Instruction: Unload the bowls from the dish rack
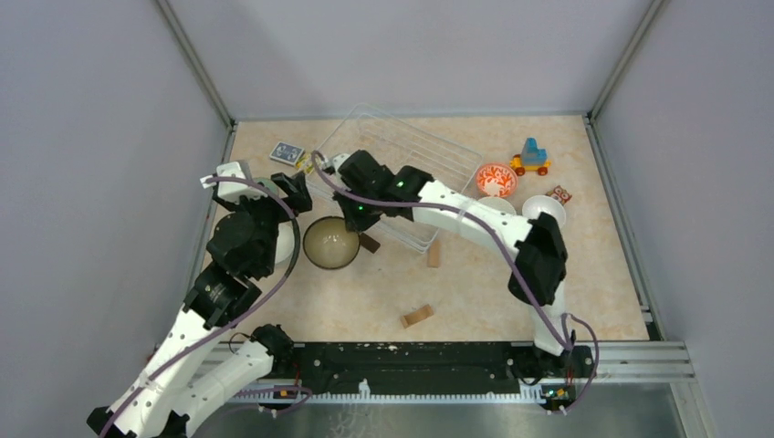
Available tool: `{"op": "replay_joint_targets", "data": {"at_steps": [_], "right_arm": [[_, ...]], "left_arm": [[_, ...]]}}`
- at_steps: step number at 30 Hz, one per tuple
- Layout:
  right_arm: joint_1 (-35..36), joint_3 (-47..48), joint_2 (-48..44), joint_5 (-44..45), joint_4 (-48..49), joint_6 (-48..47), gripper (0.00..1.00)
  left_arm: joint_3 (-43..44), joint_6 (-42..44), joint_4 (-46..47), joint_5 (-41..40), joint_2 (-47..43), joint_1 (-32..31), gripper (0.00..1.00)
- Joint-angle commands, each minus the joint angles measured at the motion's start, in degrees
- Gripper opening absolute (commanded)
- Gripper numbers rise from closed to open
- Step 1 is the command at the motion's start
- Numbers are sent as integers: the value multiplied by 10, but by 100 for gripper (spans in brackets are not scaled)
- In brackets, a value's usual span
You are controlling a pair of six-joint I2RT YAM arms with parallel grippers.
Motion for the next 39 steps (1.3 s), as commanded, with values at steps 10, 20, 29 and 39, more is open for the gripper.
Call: {"op": "replay_joint_targets", "data": {"at_steps": [10,20,29,39], "right_arm": [[27,51,110,56,62,53,0],[27,8,118,97,67,44,0],[24,-17,117,105,74,41,1],[23,-41,88,125,79,34,34]], "left_arm": [[14,22,-21,1,-27,2,94],[-2,11,-18,10,-28,2,93],[4,11,-24,-9,-30,2,94],[9,26,-14,-8,-25,3,94]]}}
